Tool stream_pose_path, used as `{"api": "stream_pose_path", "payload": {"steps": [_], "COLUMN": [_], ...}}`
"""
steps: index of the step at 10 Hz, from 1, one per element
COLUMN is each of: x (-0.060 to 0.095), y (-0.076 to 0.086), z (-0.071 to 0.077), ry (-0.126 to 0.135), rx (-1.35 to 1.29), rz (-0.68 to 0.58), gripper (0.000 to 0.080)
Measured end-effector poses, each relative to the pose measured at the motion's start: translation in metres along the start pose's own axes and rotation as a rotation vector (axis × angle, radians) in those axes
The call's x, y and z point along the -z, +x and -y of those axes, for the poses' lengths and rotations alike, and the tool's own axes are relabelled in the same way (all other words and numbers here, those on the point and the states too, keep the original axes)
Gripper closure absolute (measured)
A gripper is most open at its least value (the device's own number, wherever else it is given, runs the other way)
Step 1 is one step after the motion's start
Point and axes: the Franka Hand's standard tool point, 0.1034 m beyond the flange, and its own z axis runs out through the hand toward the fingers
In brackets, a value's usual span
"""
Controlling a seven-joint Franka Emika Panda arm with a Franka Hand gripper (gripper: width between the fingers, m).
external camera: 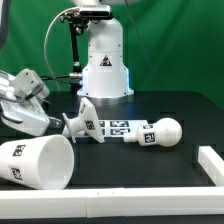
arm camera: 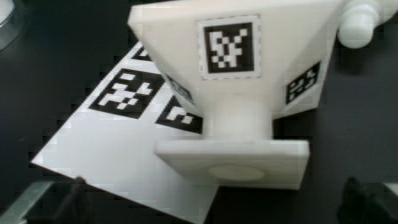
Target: Assemble lamp
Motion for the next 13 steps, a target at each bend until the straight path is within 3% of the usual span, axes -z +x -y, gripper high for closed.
{"api": "stream_pose_path", "payload": {"steps": [1,2,4,6,7,10,13], "x": [0.000,0.000,0.002,0.002,-0.004,-0.019,-0.024], "y": [0.000,0.001,0.005,0.007,0.005,0.002,0.005], "z": [0.000,0.003,-0.001,0.007,0.007,0.011,0.005], "ry": [-0.002,0.040,0.182,0.322,0.345,0.316,0.315], "rx": [0.000,0.004,-0.021,-0.053,-0.065,-0.063,-0.074], "rz": [0.000,0.002,0.003,-0.015,-0.019,-0.024,-0.016], "gripper": [0.0100,0.0100,0.0100,0.0100,0.0100,0.0100,0.0100]}}
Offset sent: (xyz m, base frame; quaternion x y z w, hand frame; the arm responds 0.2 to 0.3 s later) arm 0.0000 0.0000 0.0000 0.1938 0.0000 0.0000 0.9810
